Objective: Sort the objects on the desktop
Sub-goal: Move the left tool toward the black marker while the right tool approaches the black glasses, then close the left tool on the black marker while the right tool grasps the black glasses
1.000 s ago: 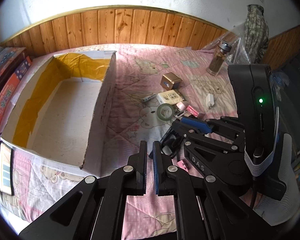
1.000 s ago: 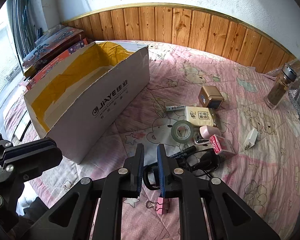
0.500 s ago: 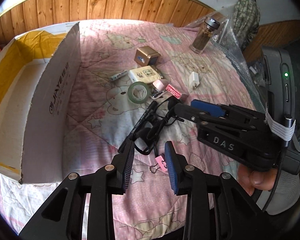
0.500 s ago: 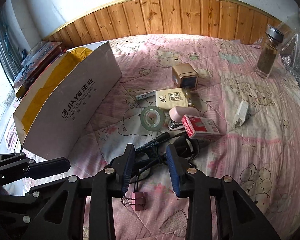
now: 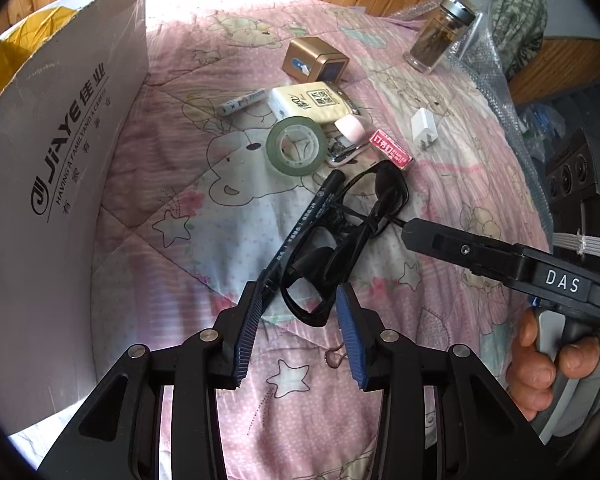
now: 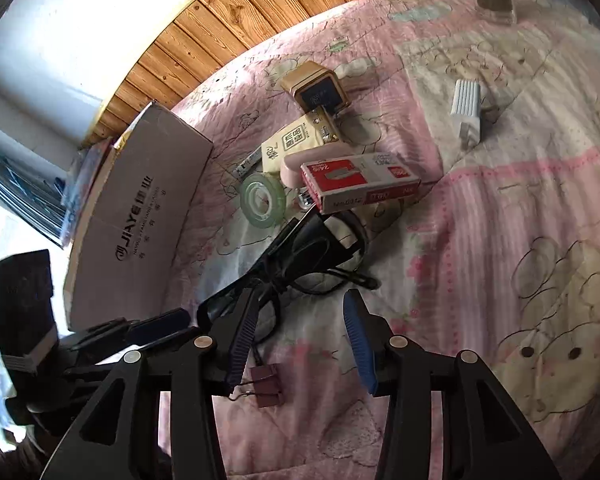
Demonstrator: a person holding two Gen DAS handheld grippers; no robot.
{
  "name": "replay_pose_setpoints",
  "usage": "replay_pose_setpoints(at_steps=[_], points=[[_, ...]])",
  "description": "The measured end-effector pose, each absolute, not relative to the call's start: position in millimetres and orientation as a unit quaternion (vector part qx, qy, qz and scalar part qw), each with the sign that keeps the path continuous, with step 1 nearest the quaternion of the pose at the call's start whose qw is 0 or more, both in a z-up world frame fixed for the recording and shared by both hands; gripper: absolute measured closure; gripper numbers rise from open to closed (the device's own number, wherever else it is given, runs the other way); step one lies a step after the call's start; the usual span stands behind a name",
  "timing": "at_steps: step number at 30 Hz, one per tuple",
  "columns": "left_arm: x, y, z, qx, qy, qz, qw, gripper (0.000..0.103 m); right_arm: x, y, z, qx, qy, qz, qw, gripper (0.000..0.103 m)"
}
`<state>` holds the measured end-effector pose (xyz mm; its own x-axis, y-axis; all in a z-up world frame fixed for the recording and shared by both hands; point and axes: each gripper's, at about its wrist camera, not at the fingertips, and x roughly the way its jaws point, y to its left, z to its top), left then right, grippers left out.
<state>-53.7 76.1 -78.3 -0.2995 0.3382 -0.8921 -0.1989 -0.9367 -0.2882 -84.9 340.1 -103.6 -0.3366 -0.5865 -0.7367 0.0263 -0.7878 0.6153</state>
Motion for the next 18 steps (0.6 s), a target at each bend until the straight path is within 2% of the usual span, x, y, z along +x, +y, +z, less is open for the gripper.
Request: replay_pose_setpoints(at_steps=[3,6,8,10,18], points=[[-55,77,-85,-0.572,-0.065,0.797,0.181,0.062,-93,327,-118,0.553,-0.286,-0.755,0.204,0.057],[-53,85,-92,-0.579,-0.057,0.789,0.199,0.062,-106,315,-125,0.545,-0.302,-0.756,0.201,0.047],[-52,90,-93,-0.579,-0.044,0.789,0.203,0.062,-112,310,-123,0.541,-0.286,-0.768,0.189,0.047],[-53,89,-92,-0.576,-0.038,0.792,0.2,0.062,-115,311,-119,0.542,-0.251,-0.782,0.177,0.087],[-75,76,-93,-0.567,-0.051,0.801,0.185,0.06,-108,353,-109,0.557,-0.183,-0.799,0.137,0.094]])
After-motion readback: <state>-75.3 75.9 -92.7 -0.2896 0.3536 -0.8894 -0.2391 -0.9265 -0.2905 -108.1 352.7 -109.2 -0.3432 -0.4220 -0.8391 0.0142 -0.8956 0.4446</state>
